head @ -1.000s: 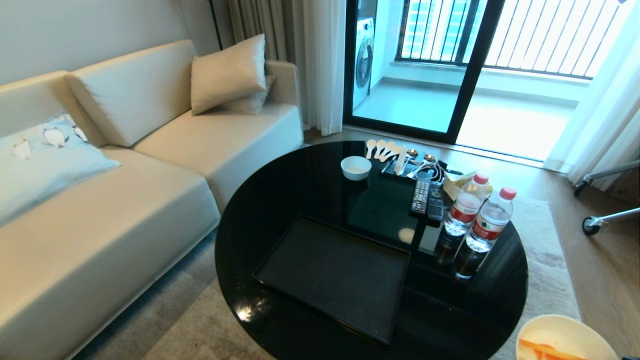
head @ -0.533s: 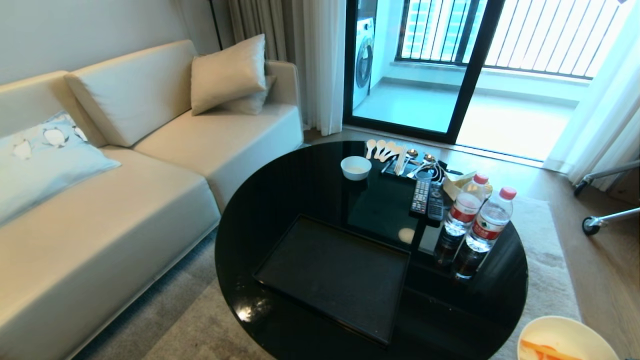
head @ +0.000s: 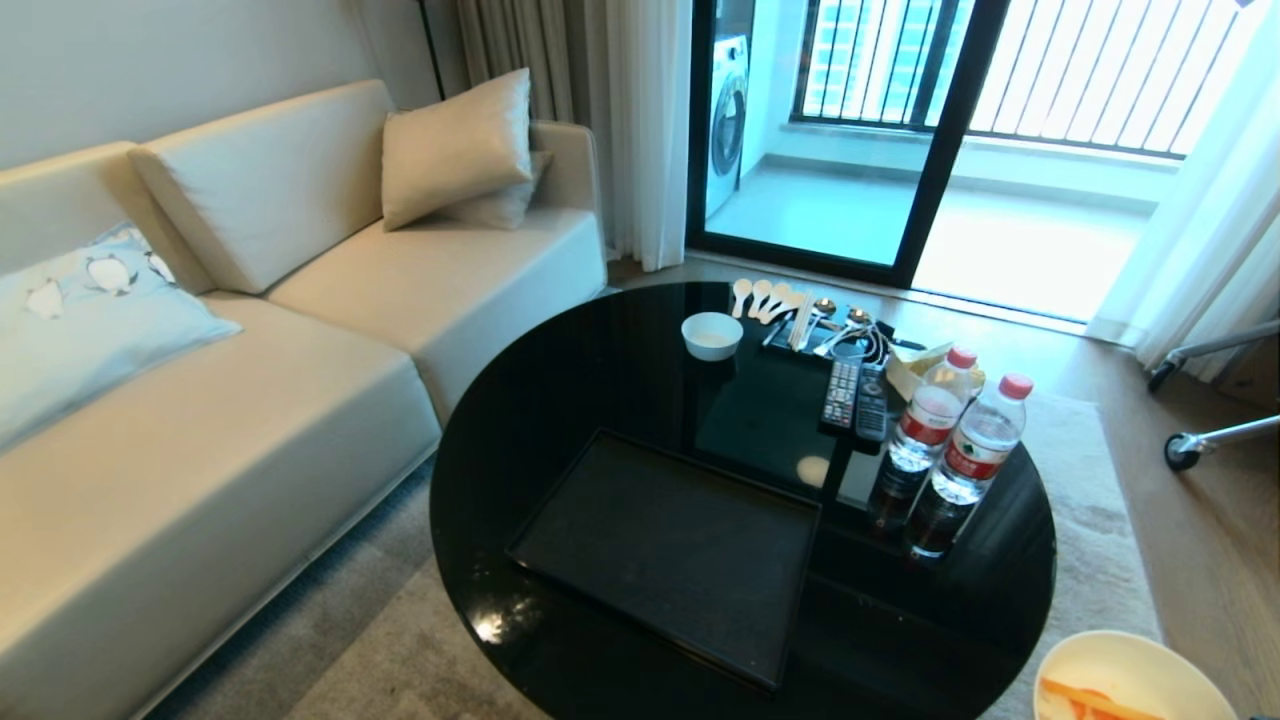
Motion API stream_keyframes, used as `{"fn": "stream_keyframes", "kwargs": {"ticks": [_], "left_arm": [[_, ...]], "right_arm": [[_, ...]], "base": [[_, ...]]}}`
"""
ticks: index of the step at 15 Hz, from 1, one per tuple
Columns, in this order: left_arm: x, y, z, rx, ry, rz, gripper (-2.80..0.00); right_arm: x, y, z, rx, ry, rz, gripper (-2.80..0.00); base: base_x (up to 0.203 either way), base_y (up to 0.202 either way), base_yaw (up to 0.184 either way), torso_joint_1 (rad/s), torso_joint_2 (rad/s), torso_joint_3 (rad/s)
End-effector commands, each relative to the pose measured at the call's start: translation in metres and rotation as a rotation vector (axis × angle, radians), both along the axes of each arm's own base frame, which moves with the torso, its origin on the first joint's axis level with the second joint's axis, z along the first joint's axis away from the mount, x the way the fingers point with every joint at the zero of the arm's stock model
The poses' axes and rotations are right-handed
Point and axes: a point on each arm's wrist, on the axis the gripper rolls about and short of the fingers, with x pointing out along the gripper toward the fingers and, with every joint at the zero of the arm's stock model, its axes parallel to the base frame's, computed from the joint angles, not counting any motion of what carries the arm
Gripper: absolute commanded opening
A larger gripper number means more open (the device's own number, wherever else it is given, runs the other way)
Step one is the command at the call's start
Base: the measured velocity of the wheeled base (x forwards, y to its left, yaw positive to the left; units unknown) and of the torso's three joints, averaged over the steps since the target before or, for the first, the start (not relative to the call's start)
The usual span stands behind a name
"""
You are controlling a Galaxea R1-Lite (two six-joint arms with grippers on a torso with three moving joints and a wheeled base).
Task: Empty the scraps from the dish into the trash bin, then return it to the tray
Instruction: Move the bowl over the trash can
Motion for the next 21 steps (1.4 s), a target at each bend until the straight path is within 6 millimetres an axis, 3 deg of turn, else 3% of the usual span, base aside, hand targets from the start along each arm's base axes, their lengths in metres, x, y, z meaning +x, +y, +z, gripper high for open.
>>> {"fn": "stream_keyframes", "kwargs": {"ticks": [1,8,21], "left_arm": [[0.0000,0.0000,0.0001,-0.001,-0.001,0.001,-2.80],[0.0000,0.0000,0.0001,-0.001,-0.001,0.001,-2.80],[0.0000,0.0000,0.0001,-0.001,-0.001,0.001,-2.80]], "right_arm": [[-0.0001,0.0001,-0.0003,-0.001,0.002,-0.002,-2.80],[-0.0001,0.0000,-0.0003,0.002,0.003,-0.001,-2.80],[-0.0005,-0.0002,-0.0012,0.003,0.007,-0.006,-2.80]], "base": [[0.000,0.000,0.000,0.000,0.00,0.000],[-0.017,0.000,0.000,0.003,0.00,0.000],[-0.178,0.000,0.000,0.002,0.00,0.002]]}}
